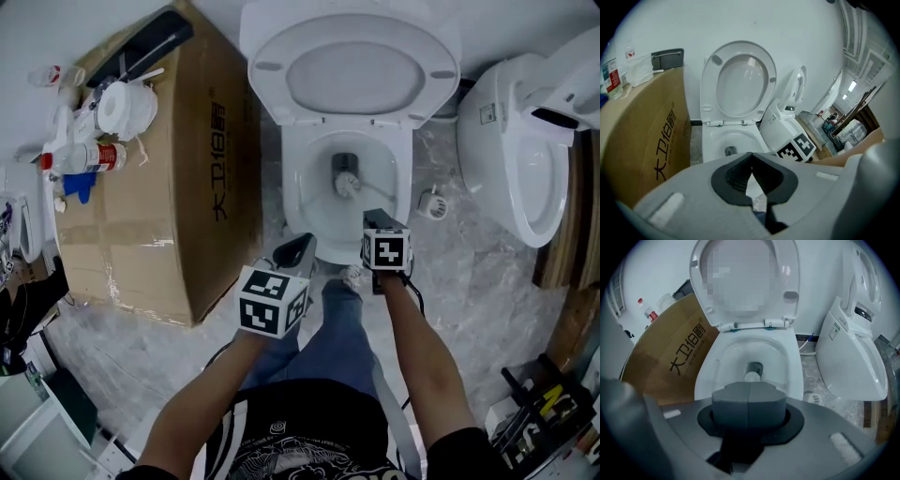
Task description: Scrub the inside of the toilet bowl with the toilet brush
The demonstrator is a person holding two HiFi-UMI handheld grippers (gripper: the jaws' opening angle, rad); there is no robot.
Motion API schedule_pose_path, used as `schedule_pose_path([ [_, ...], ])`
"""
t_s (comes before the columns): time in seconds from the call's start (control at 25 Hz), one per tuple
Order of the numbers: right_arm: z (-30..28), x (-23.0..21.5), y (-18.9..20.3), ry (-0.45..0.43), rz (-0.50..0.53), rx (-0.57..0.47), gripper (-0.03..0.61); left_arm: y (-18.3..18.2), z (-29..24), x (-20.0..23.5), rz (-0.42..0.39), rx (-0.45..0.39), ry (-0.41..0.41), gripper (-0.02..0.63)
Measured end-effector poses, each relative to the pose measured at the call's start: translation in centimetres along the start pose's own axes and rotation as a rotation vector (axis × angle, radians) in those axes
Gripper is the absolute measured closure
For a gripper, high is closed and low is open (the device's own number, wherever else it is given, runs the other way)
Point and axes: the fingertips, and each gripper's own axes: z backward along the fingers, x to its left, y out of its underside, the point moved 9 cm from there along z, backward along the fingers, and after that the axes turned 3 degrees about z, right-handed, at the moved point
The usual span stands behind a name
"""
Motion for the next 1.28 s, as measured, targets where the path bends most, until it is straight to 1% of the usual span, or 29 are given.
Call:
schedule_pose_path([
  [0.16,1.7,0.4,2.1,-0.019,-0.015,0.005,0.430,-0.4,0.7,-1.7,-0.017,-0.023,0.009,0.621],
  [0.28,2.9,0.6,2.1,-0.043,-0.001,0.009,0.430,-0.5,1.2,-2.7,-0.032,-0.033,0.003,0.621],
  [0.4,4.3,0.9,2.2,-0.079,0.015,-0.024,0.430,-0.4,1.8,-3.7,-0.046,-0.031,-0.012,0.623],
  [0.6,8.3,0.3,3.8,-0.096,0.010,-0.051,0.430,-0.1,2.9,-6.1,-0.068,-0.051,-0.026,0.623],
  [0.92,13.5,-0.5,5.5,-0.138,-0.001,-0.159,0.430,0.0,4.8,-9.3,-0.079,-0.112,-0.040,0.623],
  [1.12,17.0,-0.1,5.7,-0.126,0.004,-0.230,0.430,0.0,6.8,-10.3,-0.113,-0.149,-0.019,0.623],
  [1.28,19.8,1.1,5.9,-0.120,0.003,-0.275,0.430,-0.3,8.6,-10.3,-0.108,-0.178,-0.003,0.623],
])
